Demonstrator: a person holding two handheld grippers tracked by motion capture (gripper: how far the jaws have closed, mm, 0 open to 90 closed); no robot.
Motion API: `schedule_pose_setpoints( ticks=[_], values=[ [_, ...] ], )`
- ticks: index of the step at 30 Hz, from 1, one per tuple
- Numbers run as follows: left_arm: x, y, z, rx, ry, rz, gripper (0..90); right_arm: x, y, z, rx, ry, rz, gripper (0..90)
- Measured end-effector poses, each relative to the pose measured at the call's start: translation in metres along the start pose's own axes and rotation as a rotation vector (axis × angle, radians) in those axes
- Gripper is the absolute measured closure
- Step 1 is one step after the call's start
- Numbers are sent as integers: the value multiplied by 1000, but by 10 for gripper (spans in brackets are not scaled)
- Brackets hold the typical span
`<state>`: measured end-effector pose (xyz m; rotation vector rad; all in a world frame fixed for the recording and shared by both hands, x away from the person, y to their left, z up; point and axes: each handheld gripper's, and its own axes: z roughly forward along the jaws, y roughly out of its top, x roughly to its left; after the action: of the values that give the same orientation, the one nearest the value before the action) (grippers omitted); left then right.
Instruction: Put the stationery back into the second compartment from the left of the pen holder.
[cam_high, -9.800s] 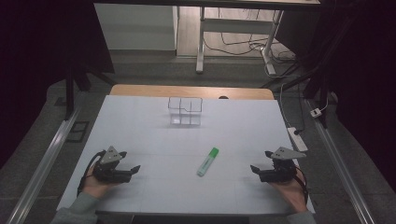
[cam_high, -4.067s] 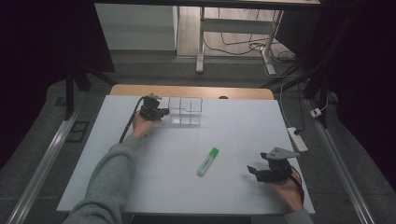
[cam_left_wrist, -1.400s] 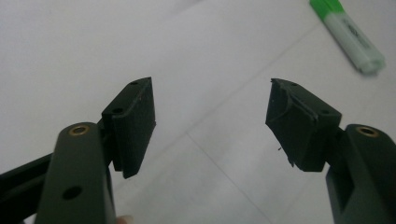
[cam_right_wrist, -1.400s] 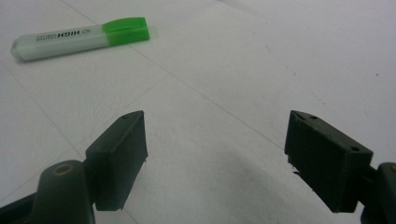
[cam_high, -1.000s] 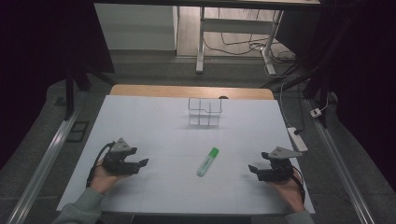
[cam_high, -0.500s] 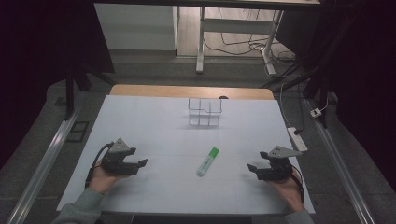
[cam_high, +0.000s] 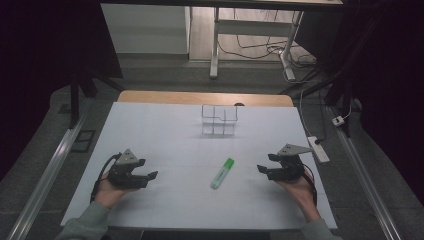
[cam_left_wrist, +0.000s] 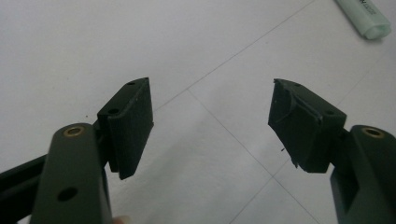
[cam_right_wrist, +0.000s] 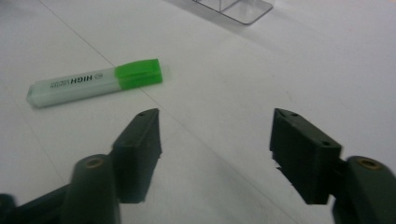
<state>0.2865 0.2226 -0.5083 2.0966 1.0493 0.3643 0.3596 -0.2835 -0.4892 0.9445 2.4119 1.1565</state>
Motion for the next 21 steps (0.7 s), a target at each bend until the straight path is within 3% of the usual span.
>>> schedule_pose_setpoints(
  ticks=[4,13,21],
  values=[
    [0,0,0,0,1,-1,303,-1,14,10,42,40,9,507],
    [0,0,2,11,-4,0,302,-2,39,43,123,71,-5,891],
    [1,0,3,12,-5,-2,302,3,51,75,177,98,-8,898]
  ],
)
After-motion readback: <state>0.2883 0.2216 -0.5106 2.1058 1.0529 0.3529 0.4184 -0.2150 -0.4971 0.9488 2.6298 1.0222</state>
